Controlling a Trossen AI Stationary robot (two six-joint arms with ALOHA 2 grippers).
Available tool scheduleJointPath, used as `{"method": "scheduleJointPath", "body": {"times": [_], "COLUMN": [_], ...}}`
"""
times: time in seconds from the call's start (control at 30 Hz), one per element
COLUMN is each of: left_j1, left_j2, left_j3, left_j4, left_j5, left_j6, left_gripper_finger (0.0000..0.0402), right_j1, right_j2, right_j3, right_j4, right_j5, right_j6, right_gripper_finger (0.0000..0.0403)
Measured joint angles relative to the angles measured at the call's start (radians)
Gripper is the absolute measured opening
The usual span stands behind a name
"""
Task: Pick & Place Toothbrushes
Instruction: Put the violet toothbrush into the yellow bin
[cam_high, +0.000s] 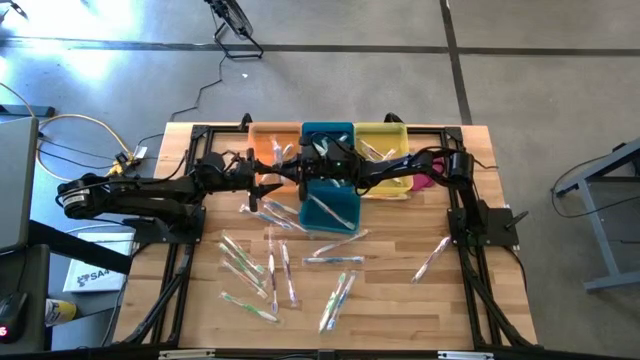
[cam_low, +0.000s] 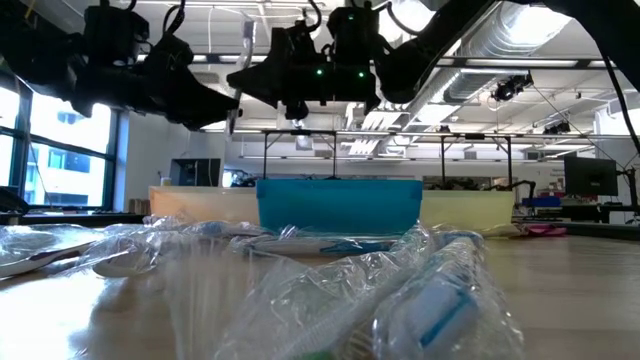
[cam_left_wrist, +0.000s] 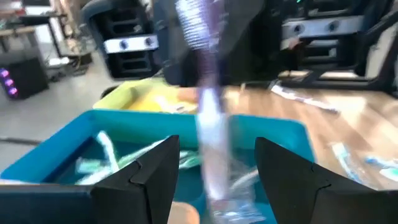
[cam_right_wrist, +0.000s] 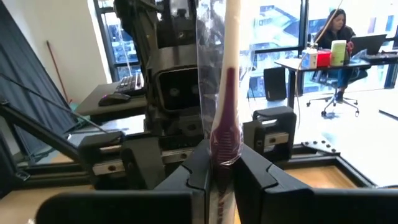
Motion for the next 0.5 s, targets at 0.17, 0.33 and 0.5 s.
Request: {"method": "scheduleJointPath", "body": {"times": [0.17, 0.33, 0.5], "left_j1": [0.001, 0.001, 0.031], "left_j2": [-0.028, -0.132, -0.288], "left_j3": [0.0, 0.0, 0.0], "left_j4": [-0.066, -0.182, -0.346], "left_j5": [-0.006, -0.012, -0.084], "left_j6": [-0.032, -0.021, 0.01], "left_gripper_finger": [0.0206, 0.0206, 0.0206], "right_j1": [-0.023, -0.069, -0.092], "right_j2": [0.0, 0.0, -0.021], "right_j3": [0.0, 0.0, -0.012], "right_j4": [-0.013, -0.017, -0.077], "right_j5": [0.006, -0.072, -0.066], "right_j6": [0.043, 0.112, 0.106], "right_gripper_finger": [0.0033, 0.0033, 0.0033]}}
